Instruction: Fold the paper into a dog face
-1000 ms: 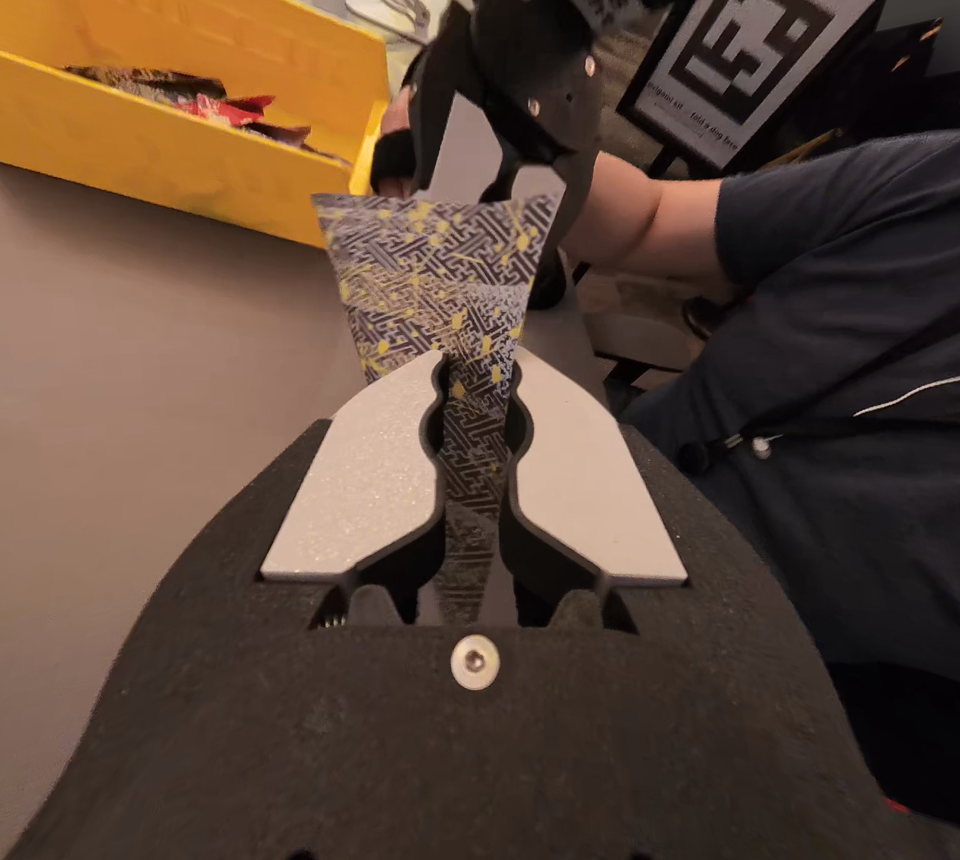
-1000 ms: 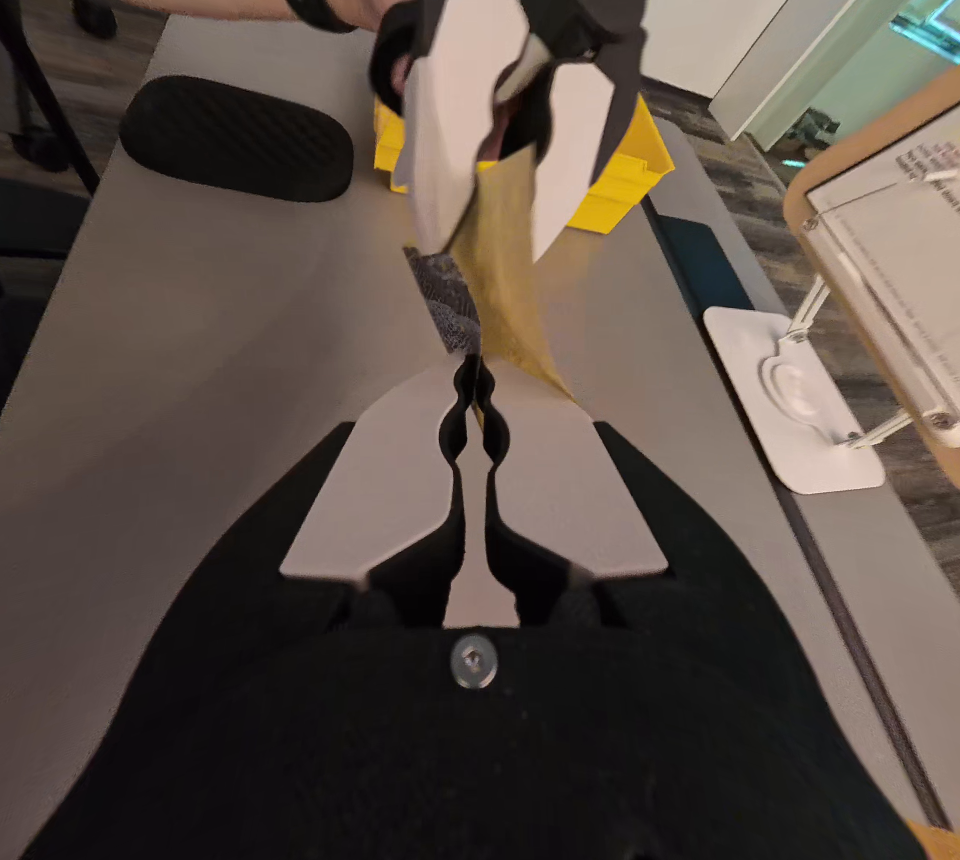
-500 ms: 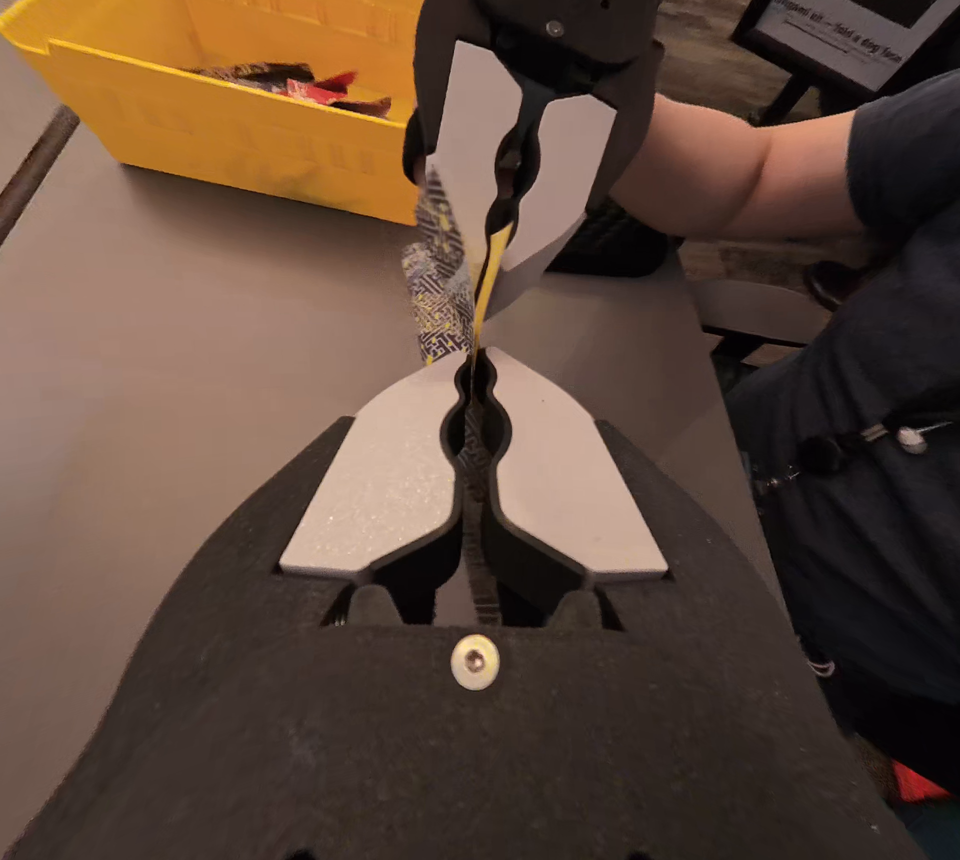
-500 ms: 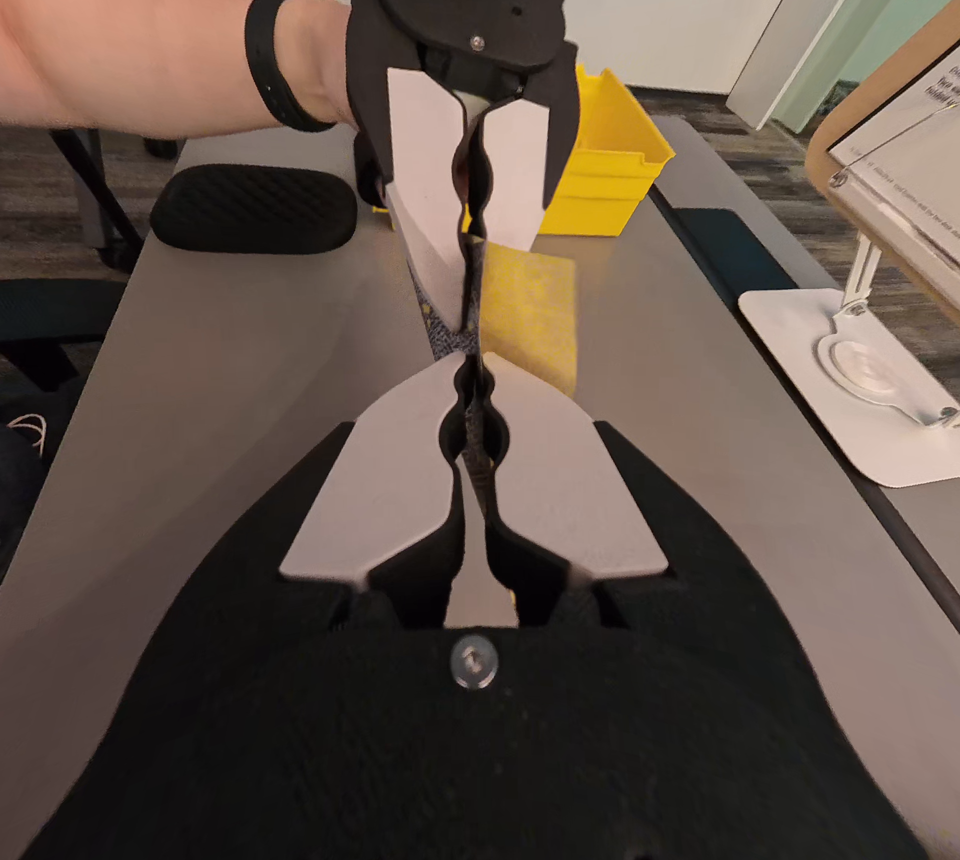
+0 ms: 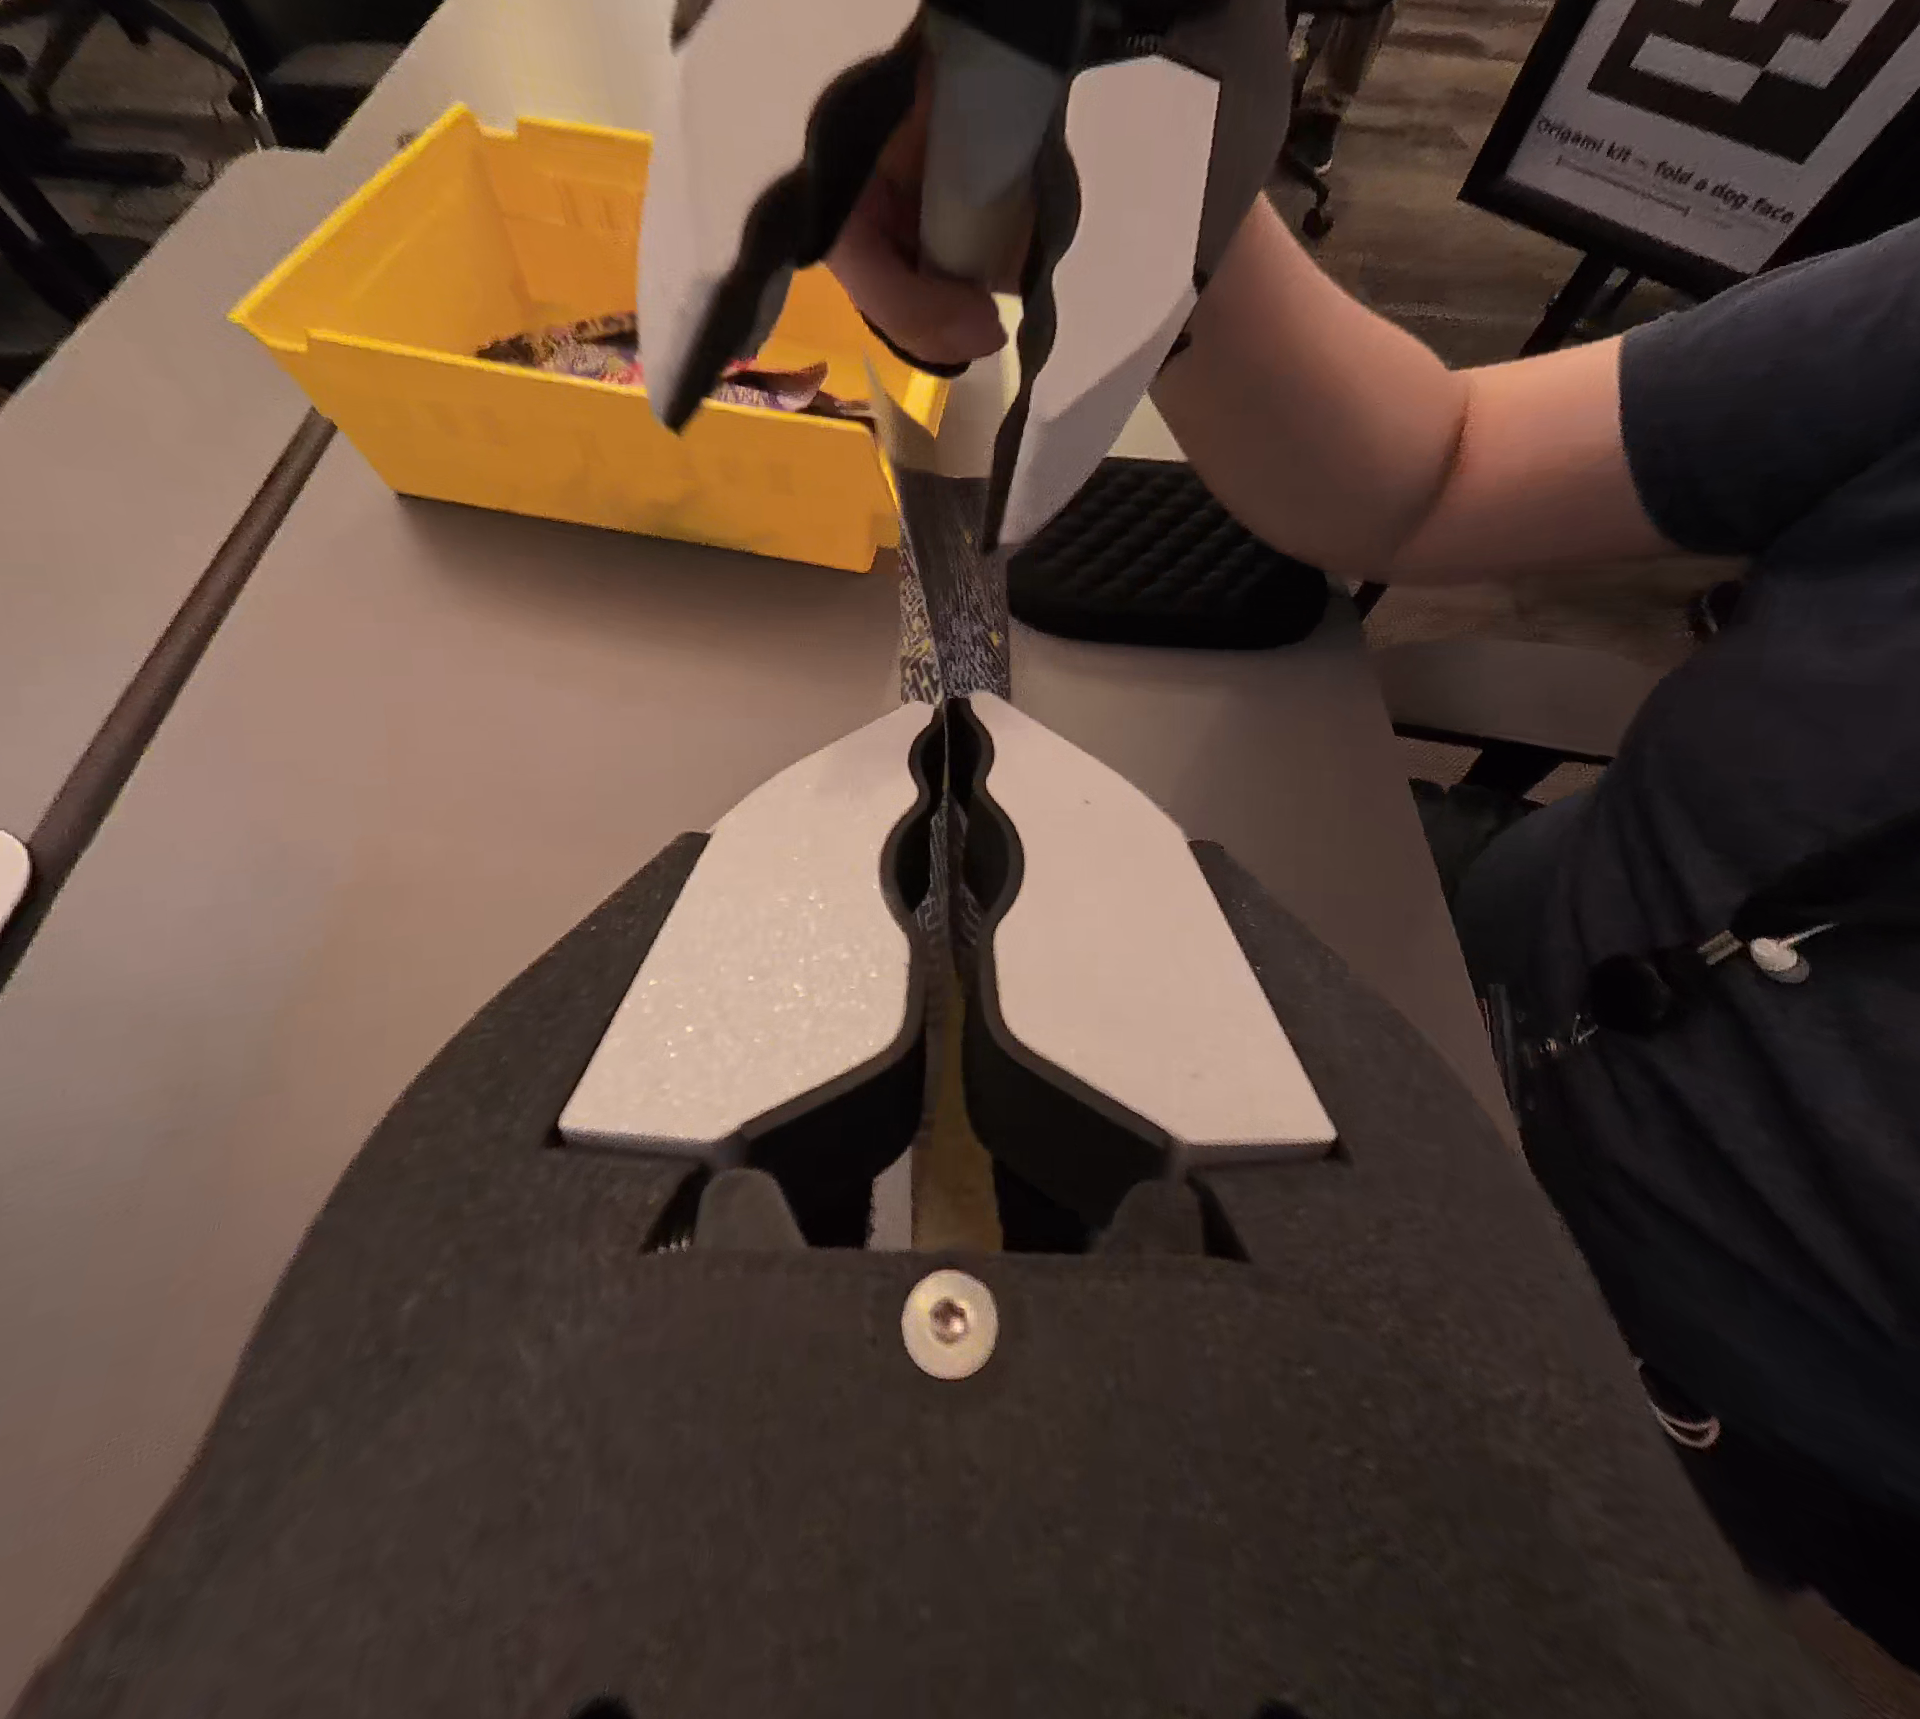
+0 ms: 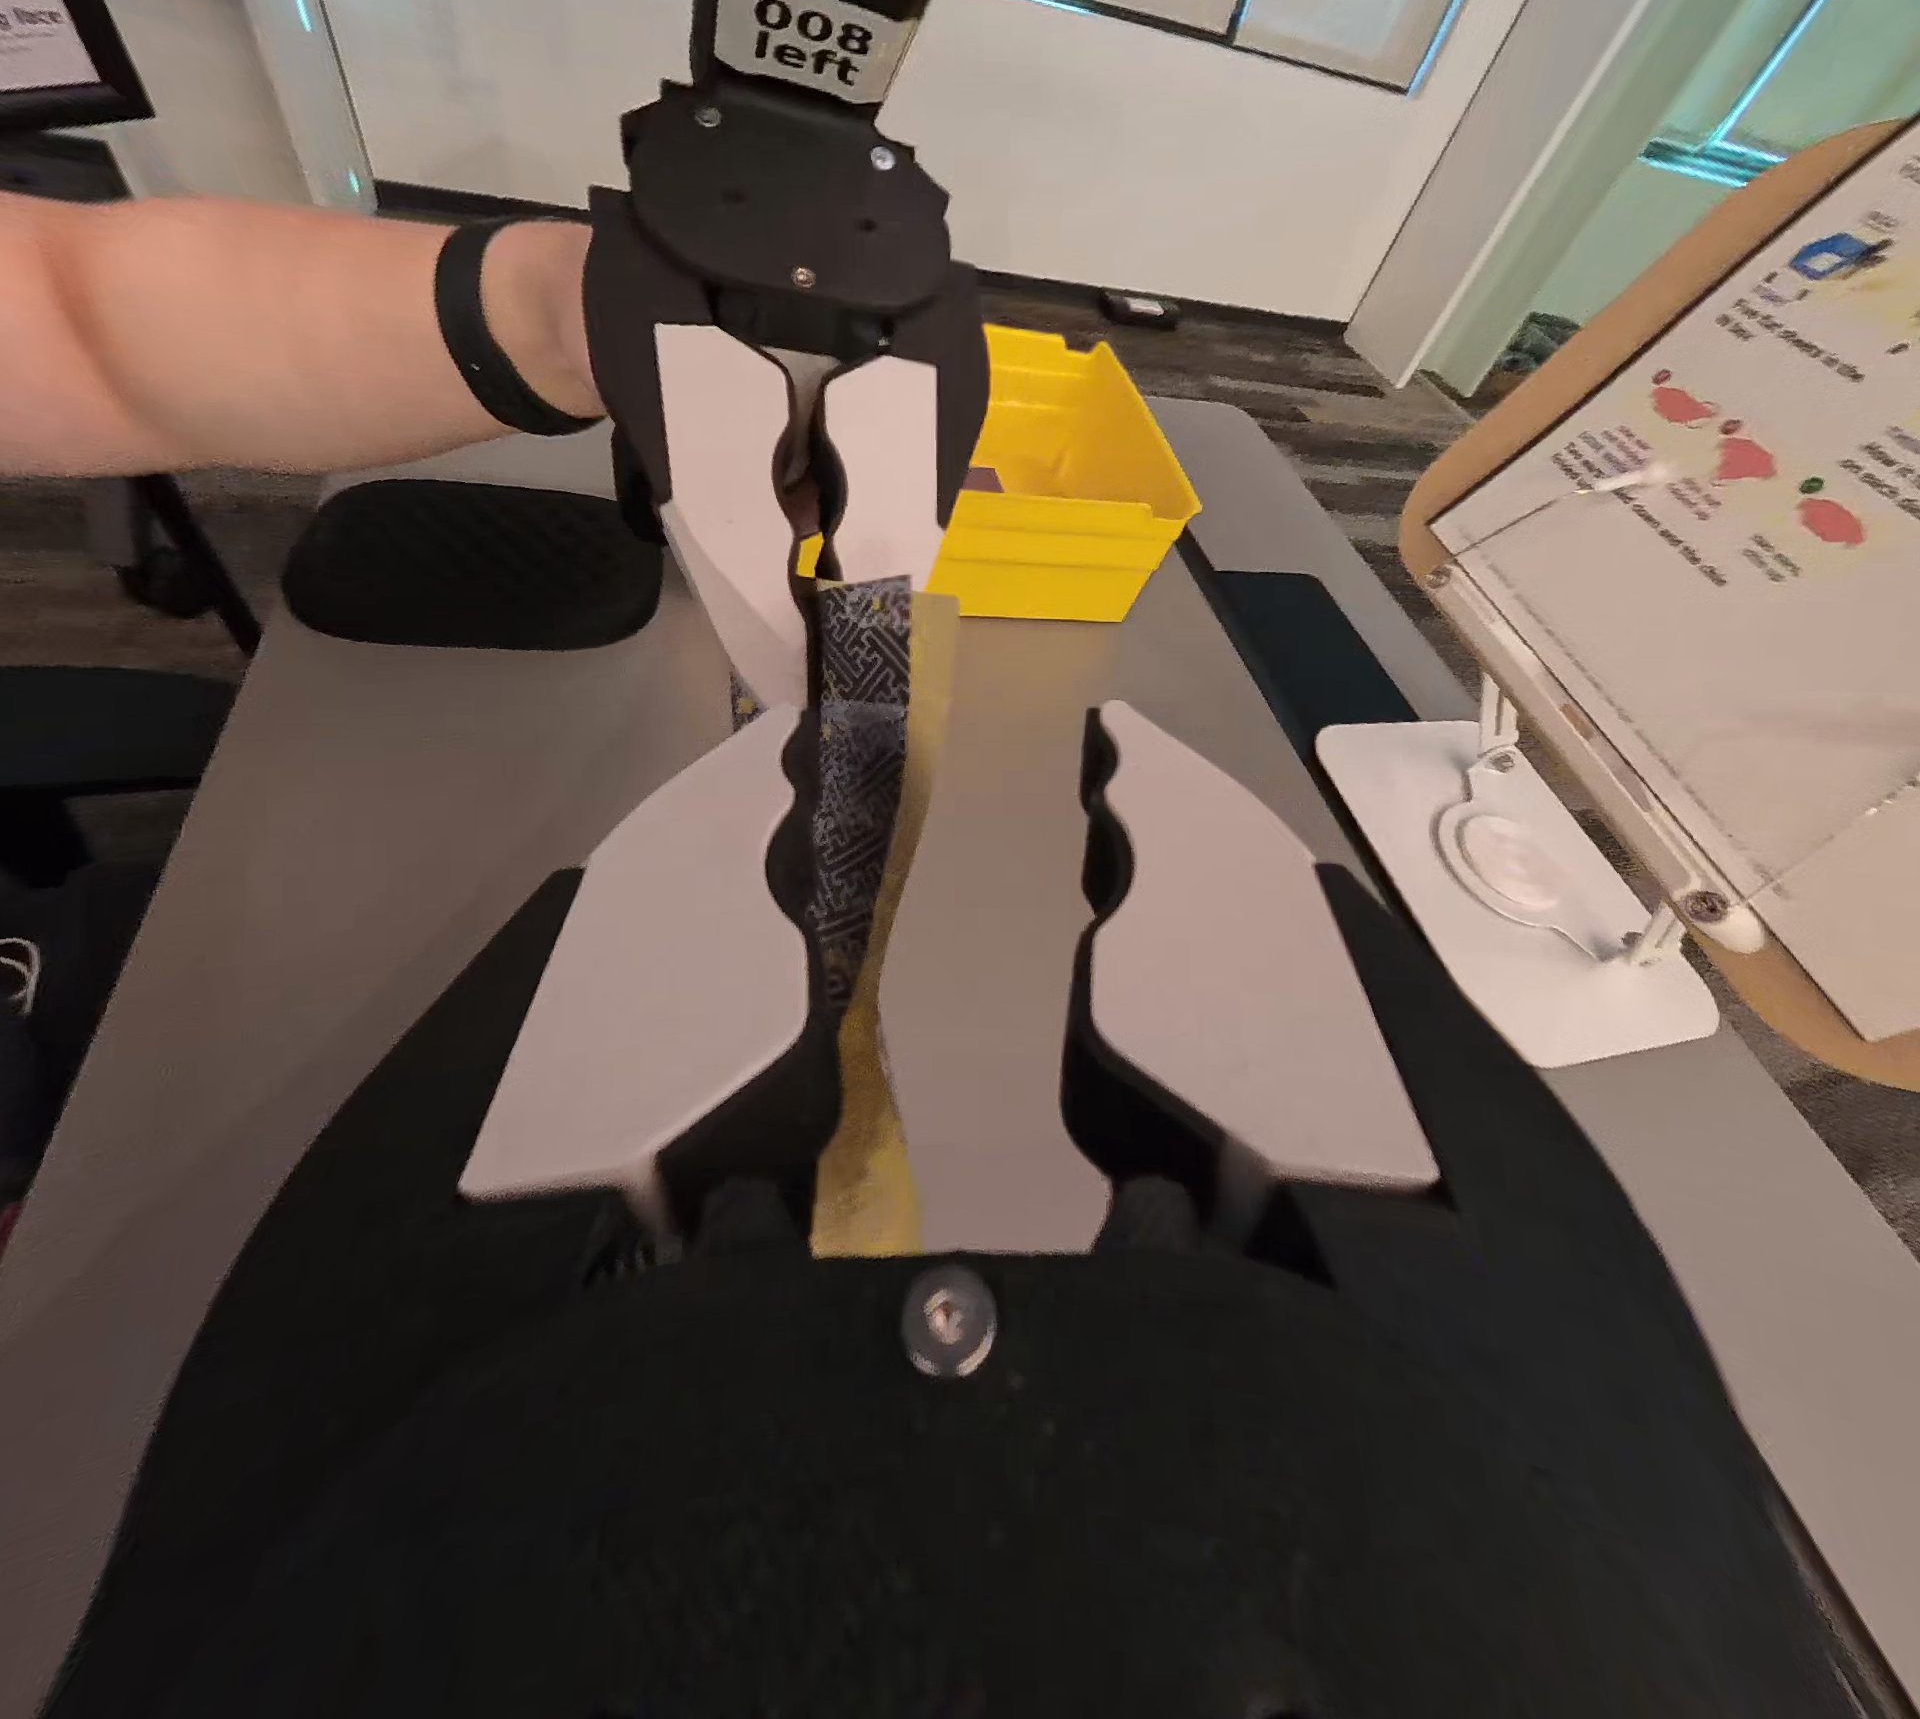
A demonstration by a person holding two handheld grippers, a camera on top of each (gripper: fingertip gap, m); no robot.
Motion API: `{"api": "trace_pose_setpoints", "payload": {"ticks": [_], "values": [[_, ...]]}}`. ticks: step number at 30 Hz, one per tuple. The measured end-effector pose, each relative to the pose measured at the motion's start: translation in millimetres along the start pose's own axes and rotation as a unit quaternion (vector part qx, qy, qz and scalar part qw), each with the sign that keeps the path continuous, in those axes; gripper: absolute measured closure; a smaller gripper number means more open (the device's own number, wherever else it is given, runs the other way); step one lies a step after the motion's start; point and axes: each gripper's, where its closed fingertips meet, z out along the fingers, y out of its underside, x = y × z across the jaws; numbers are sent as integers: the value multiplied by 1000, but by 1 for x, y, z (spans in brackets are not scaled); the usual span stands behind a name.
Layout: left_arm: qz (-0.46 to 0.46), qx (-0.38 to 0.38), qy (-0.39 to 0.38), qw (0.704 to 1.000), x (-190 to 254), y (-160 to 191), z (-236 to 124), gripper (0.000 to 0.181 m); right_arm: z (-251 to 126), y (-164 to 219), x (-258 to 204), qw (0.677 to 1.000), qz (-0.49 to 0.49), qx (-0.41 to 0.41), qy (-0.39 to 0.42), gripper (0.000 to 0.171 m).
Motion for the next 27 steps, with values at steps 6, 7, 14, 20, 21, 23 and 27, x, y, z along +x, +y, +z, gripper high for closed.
{"api": "trace_pose_setpoints", "payload": {"ticks": [6, 7, 14, 20, 21, 23, 27], "values": [[8, 11, -24, 1000, -3, -14, -8, 177, -3, -6, -19, 997, 18, -15, -78, 170], [11, 8, -42, 999, -7, -14, -9, 166, -4, -7, -17, 996, 25, -12, -81, 170], [117, 59, -265, 955, -38, -51, -36, 150, -16, 1, 18, 994, 78, 7, -74, 171], [134, 9, -354, 925, -49, -49, -28, 164, -45, 7, 52, 992, 112, 49, -34, 170], [131, 5, -341, 931, -49, -48, -23, 165, -50, 5, 51, 992, 106, 60, -39, 170], [119, -1, -317, 941, -52, -44, -16, 163, -57, 1, 47, 992, 92, 73, -52, 170], [105, -4, -245, 964, -48, -35, -1, 161, -56, 6, 46, 995, 67, 54, -42, 170]]}}
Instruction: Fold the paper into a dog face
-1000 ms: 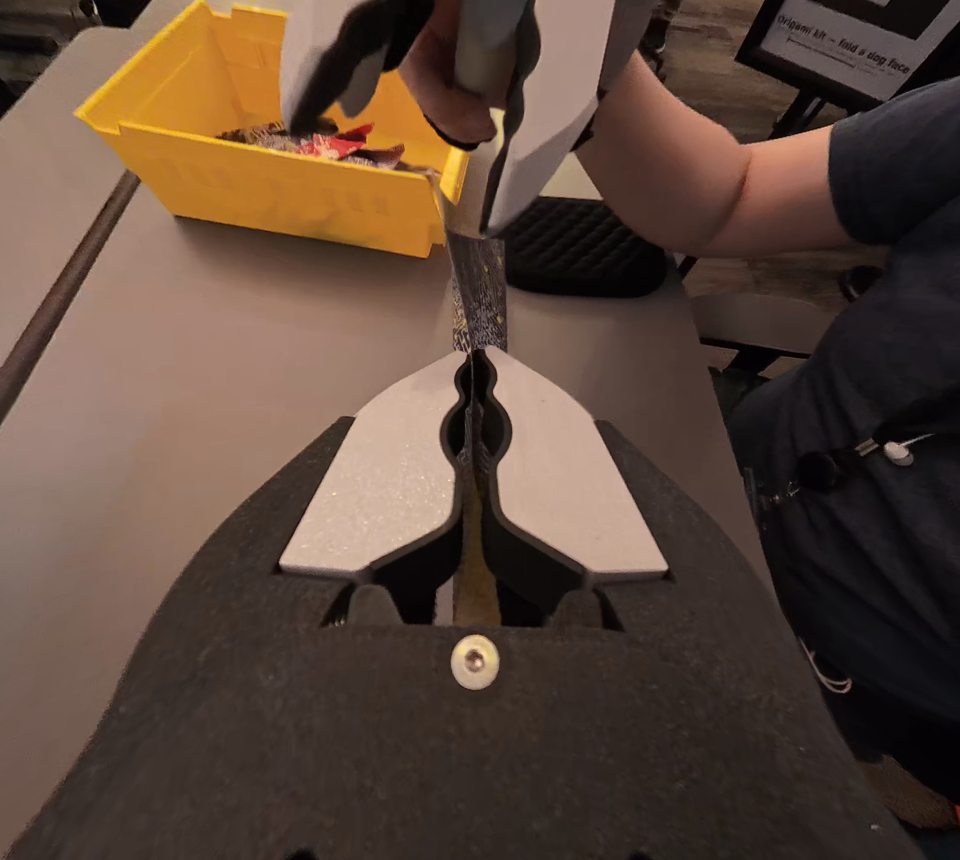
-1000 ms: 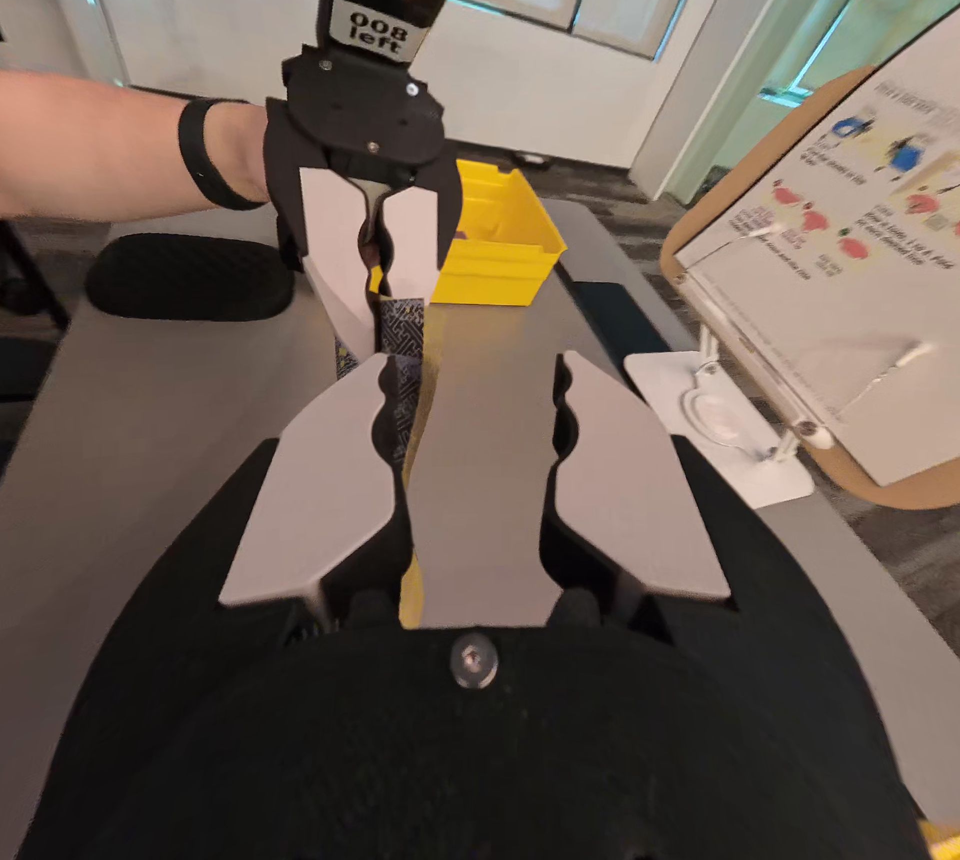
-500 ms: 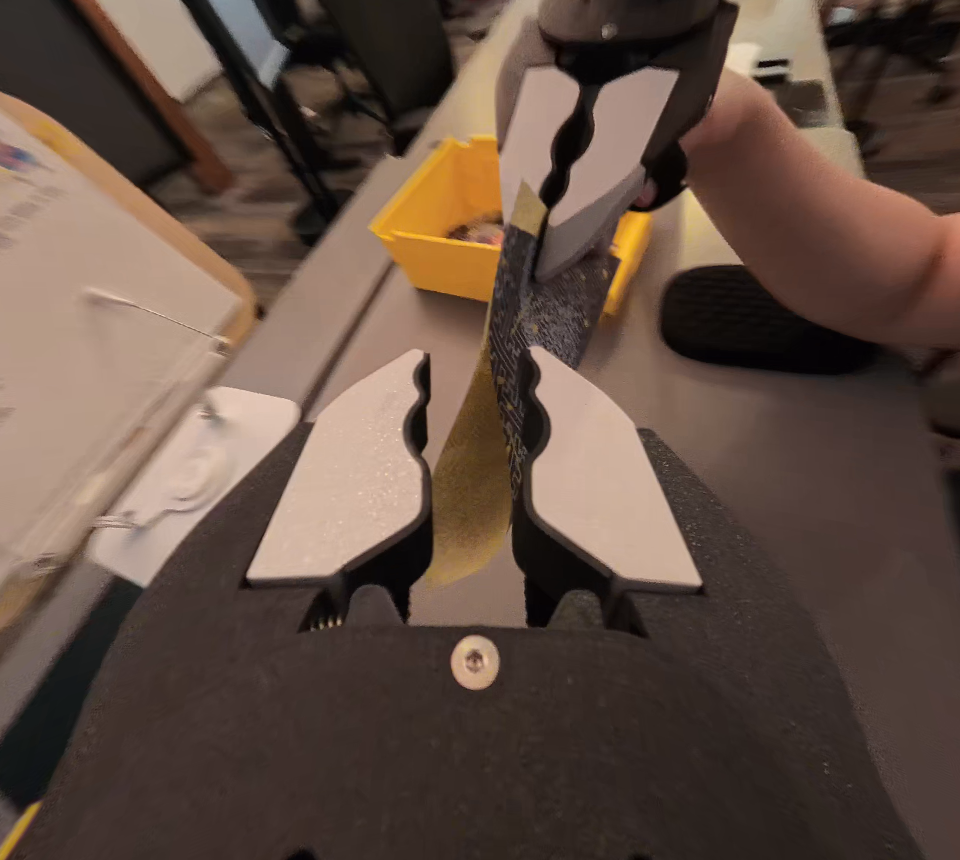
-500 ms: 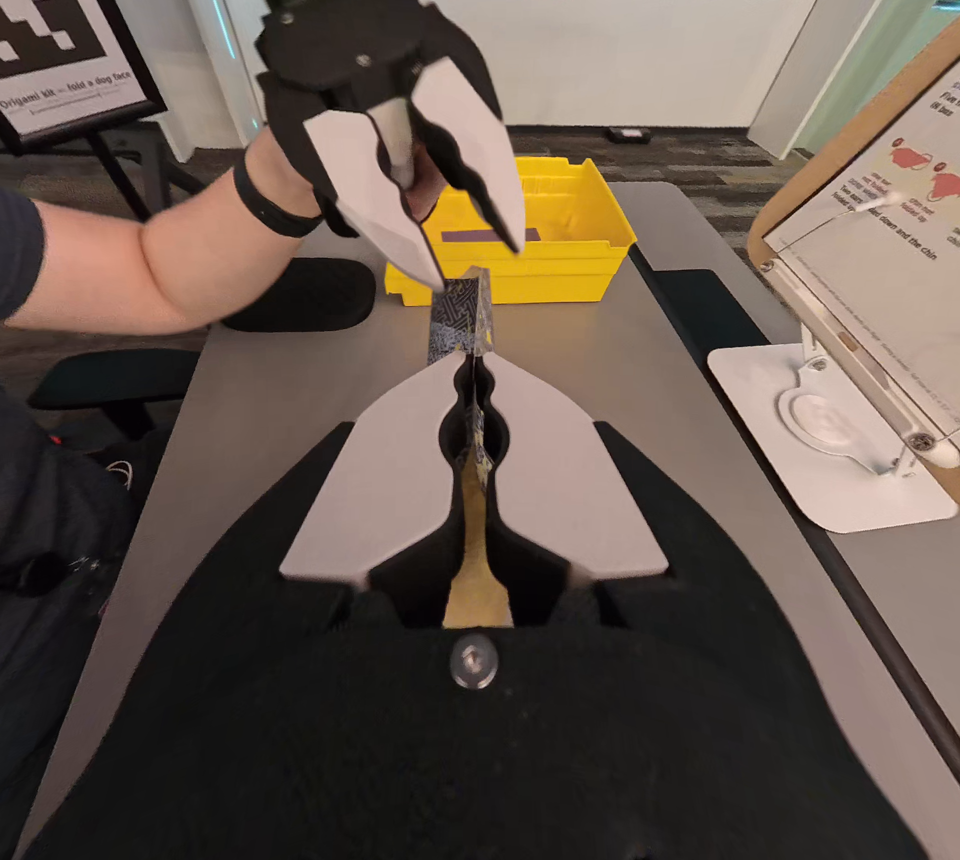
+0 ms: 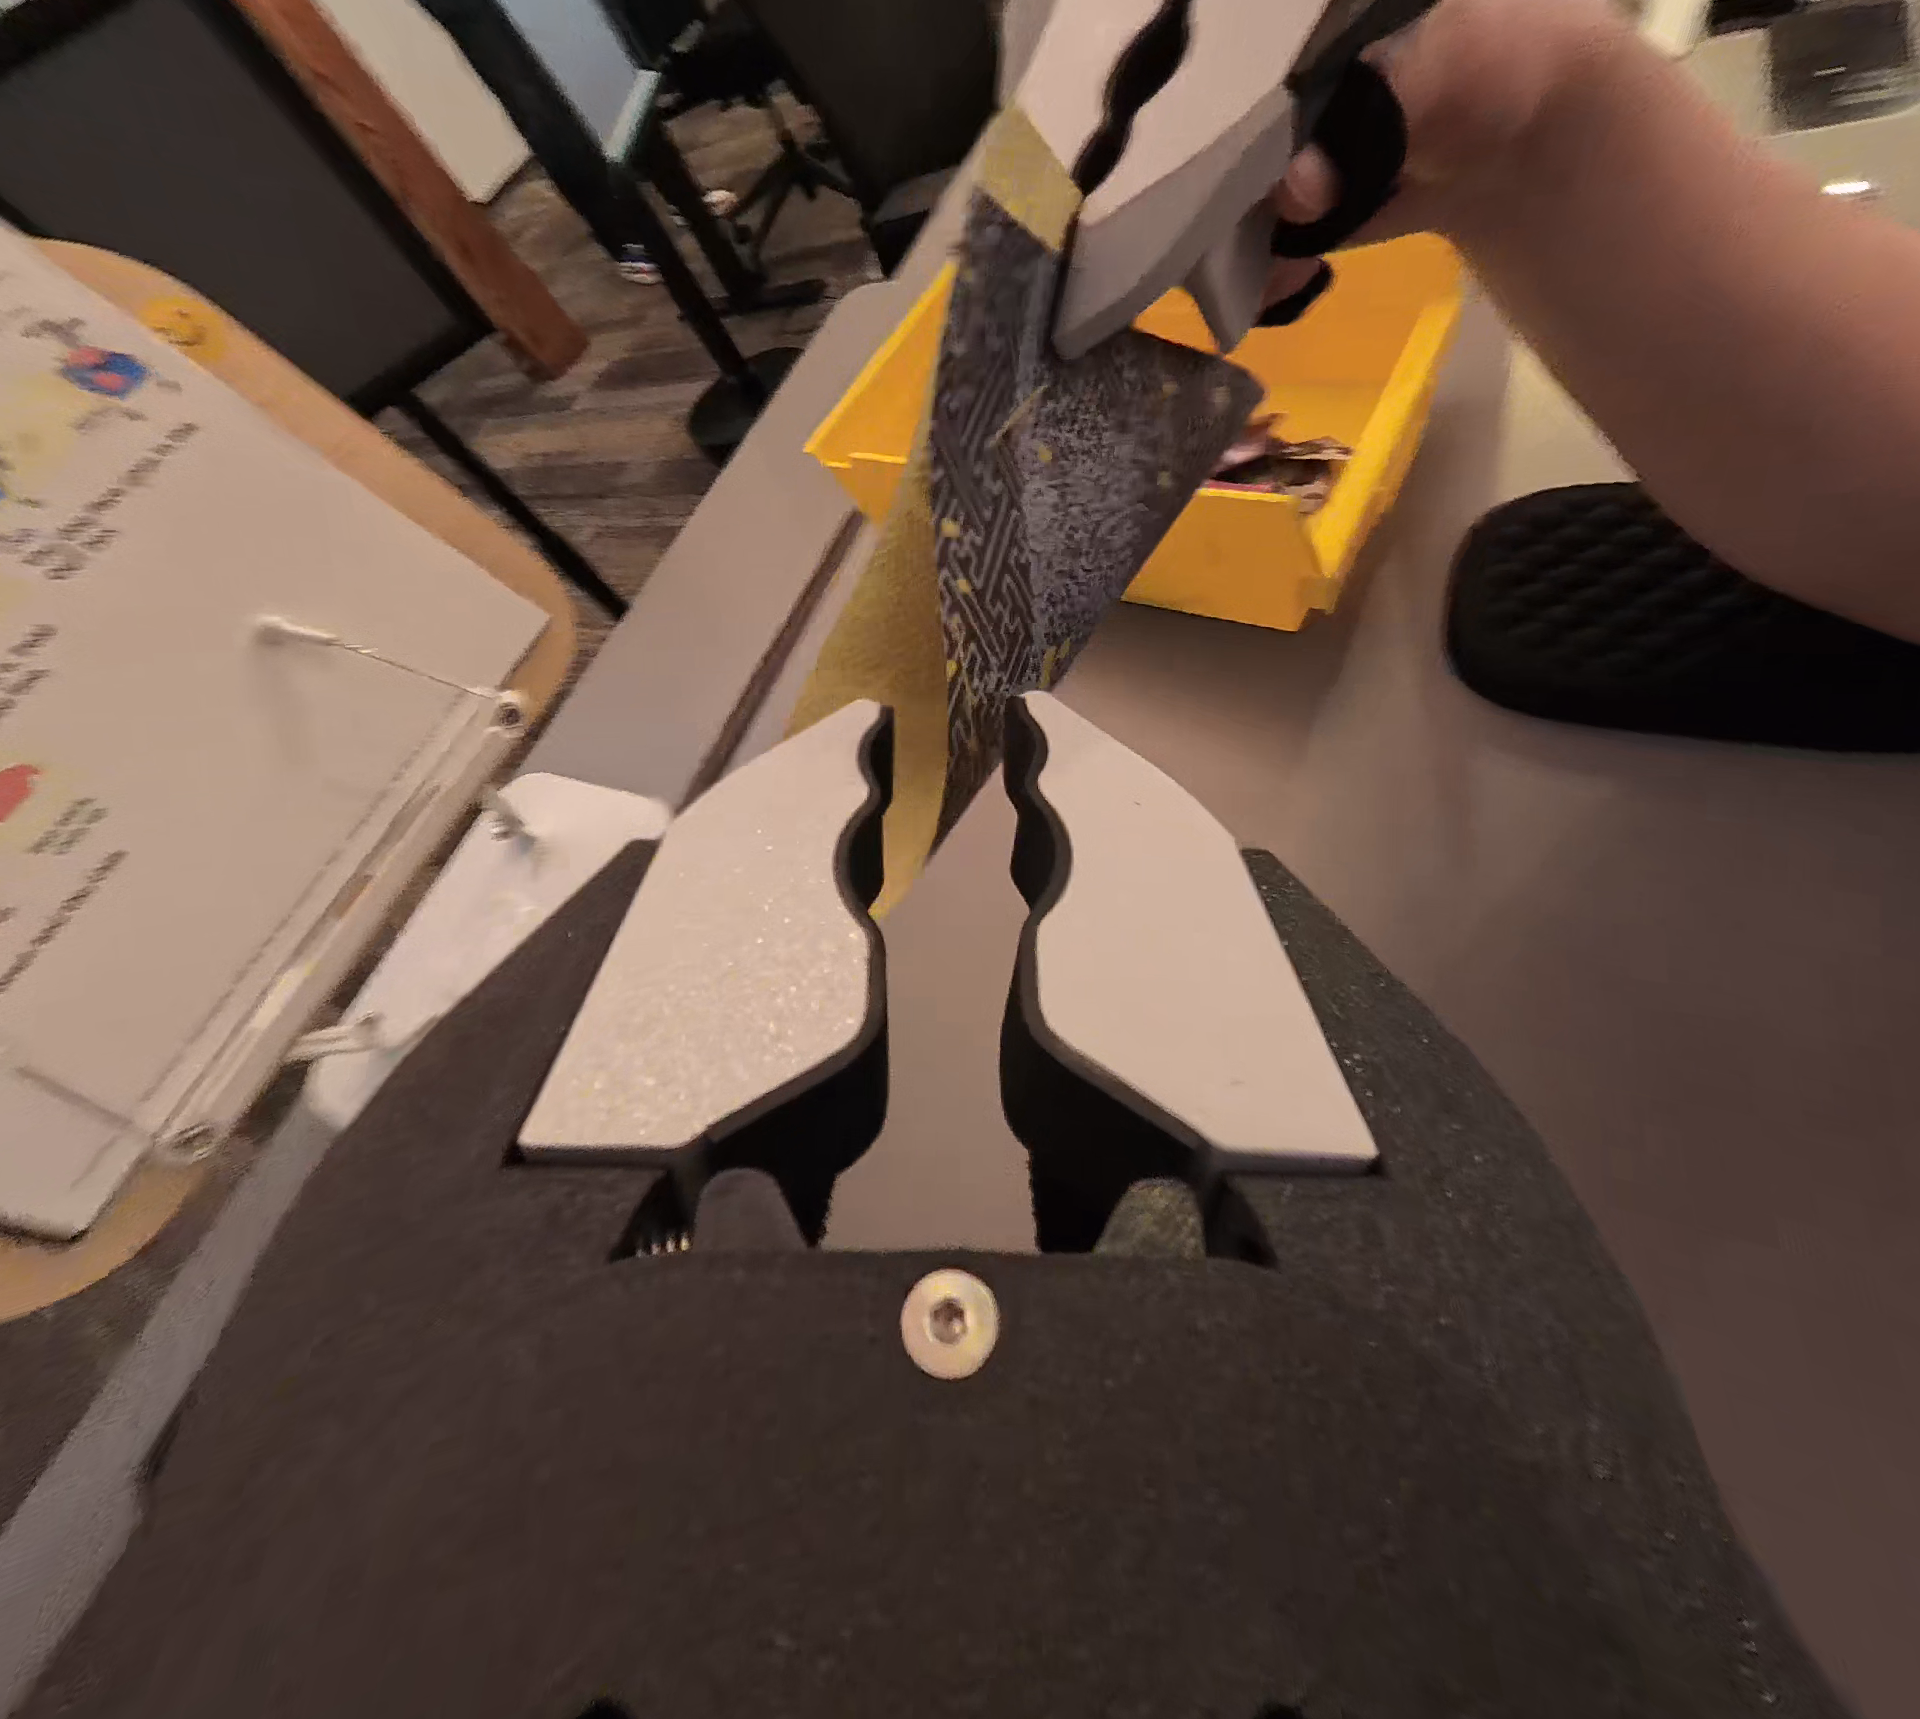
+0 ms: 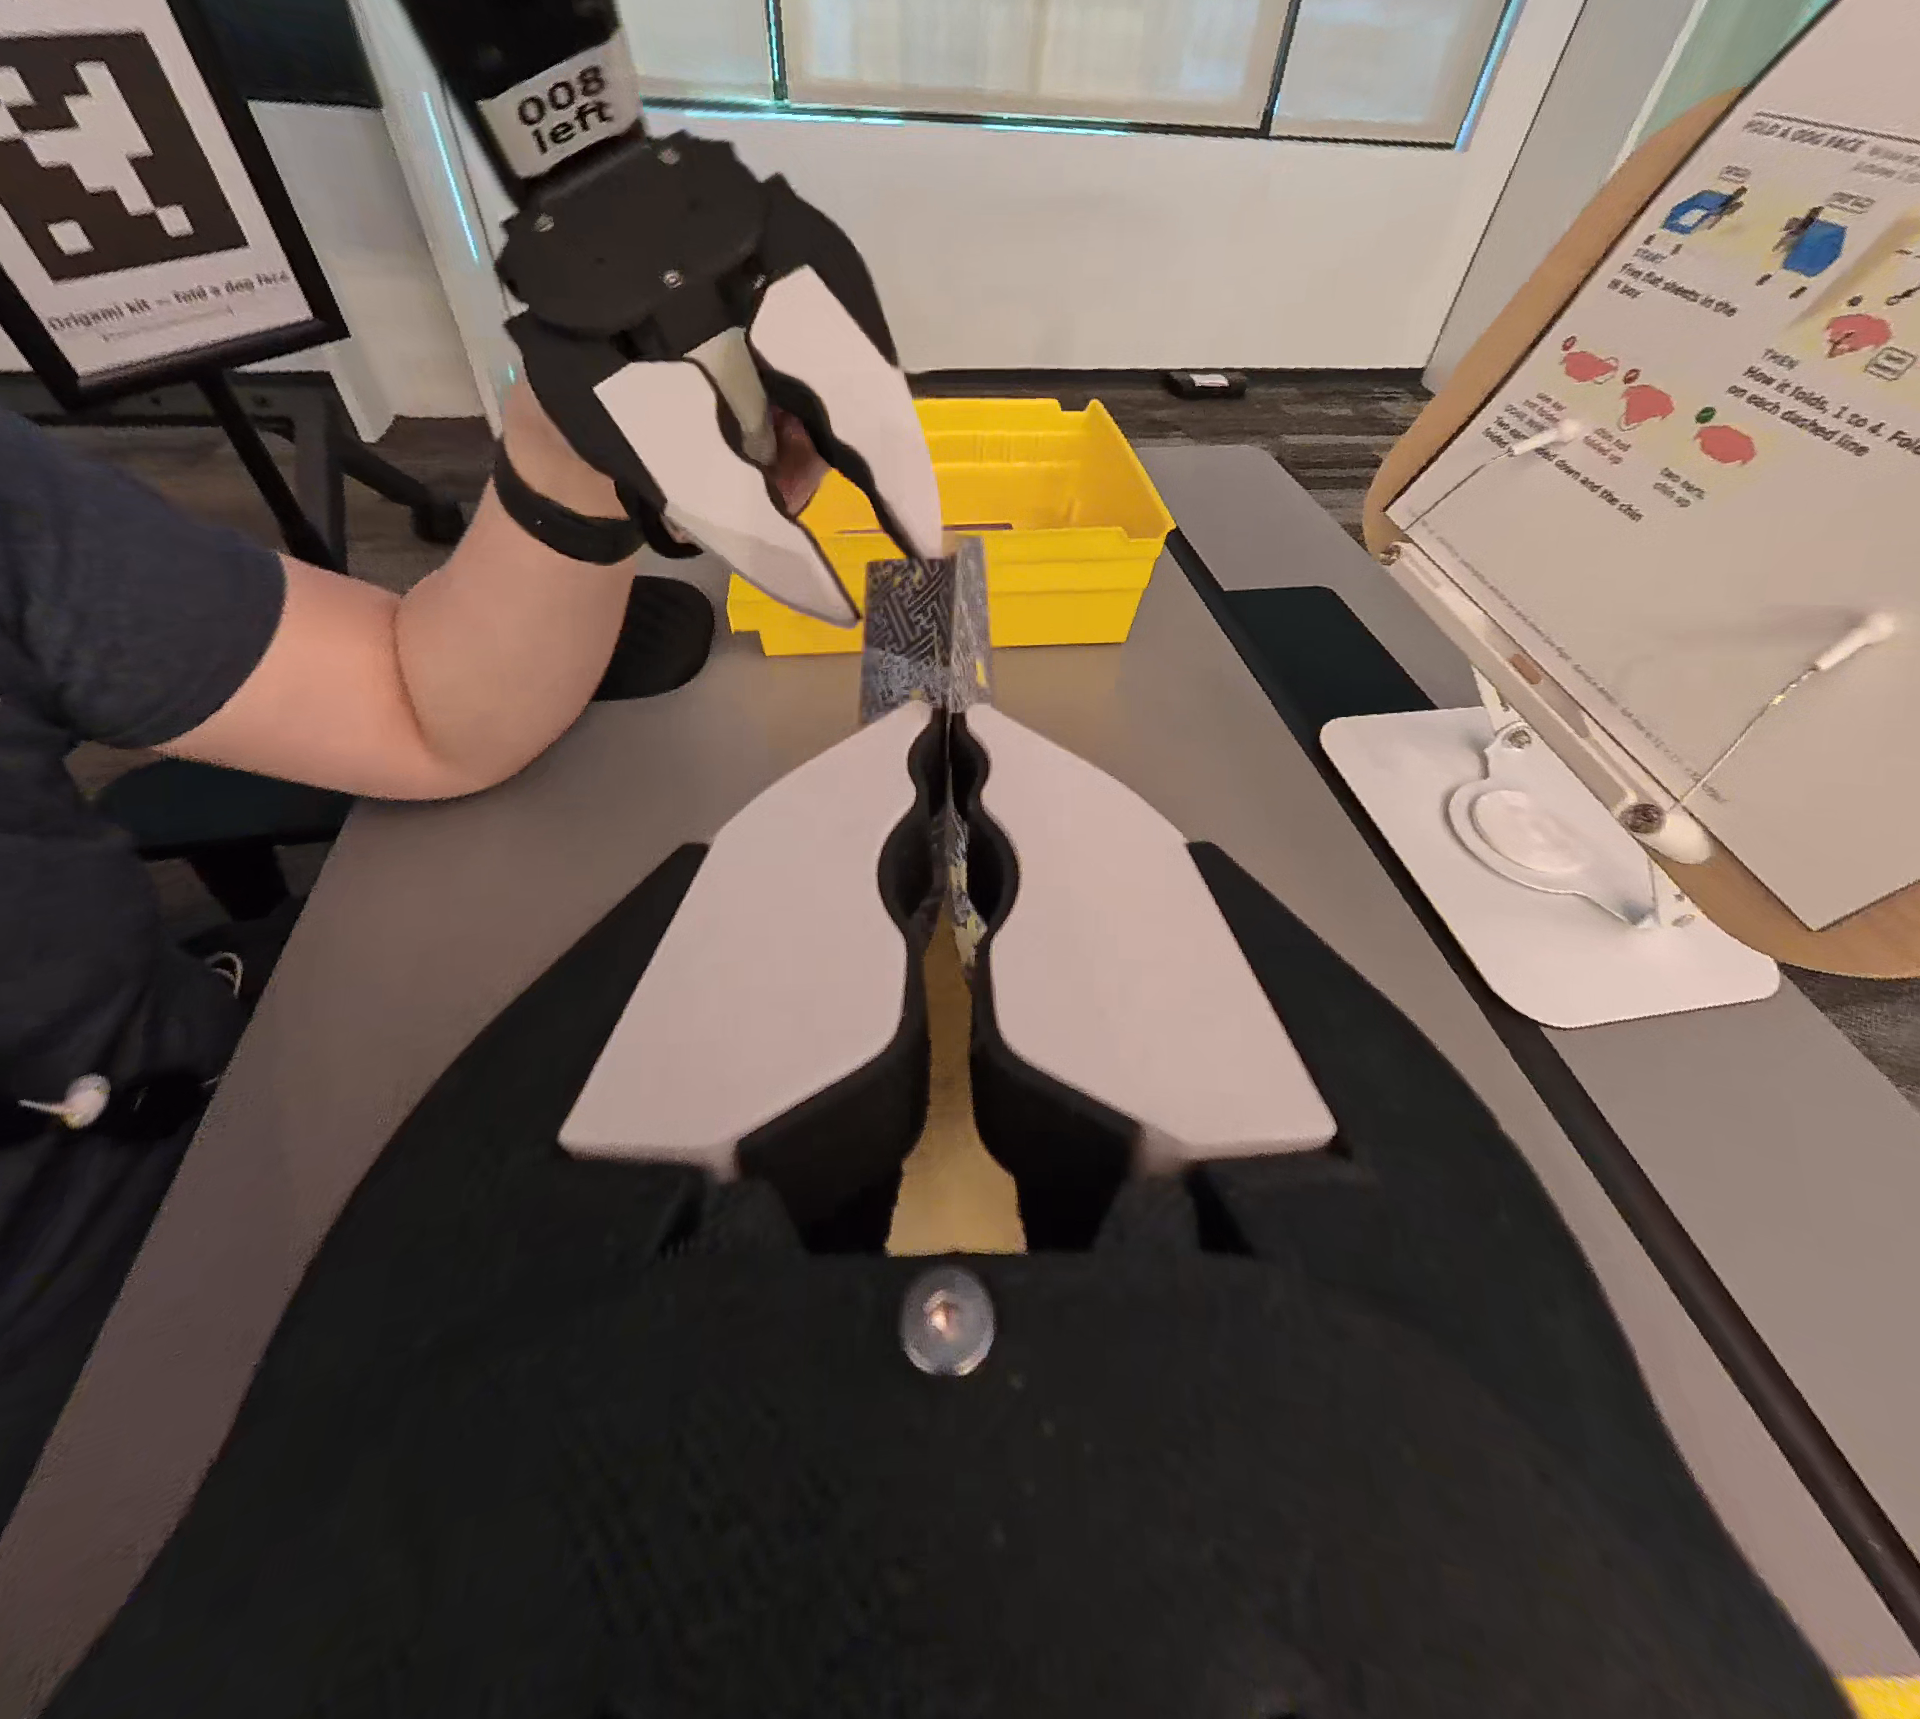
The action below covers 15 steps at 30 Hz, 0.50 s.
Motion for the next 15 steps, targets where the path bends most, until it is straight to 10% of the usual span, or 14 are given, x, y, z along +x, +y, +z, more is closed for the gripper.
{"api": "trace_pose_setpoints", "payload": {"ticks": [6, 15], "values": [[-19, 22, 89, 996, 20, 0, 10, 171, 16, 17, -11, 998, -18, -47, -28, 170], [28, 17, 18, 999, 12, -5, 9, 181, 28, 12, -30, 996, 9, -19, -91, 170]]}}
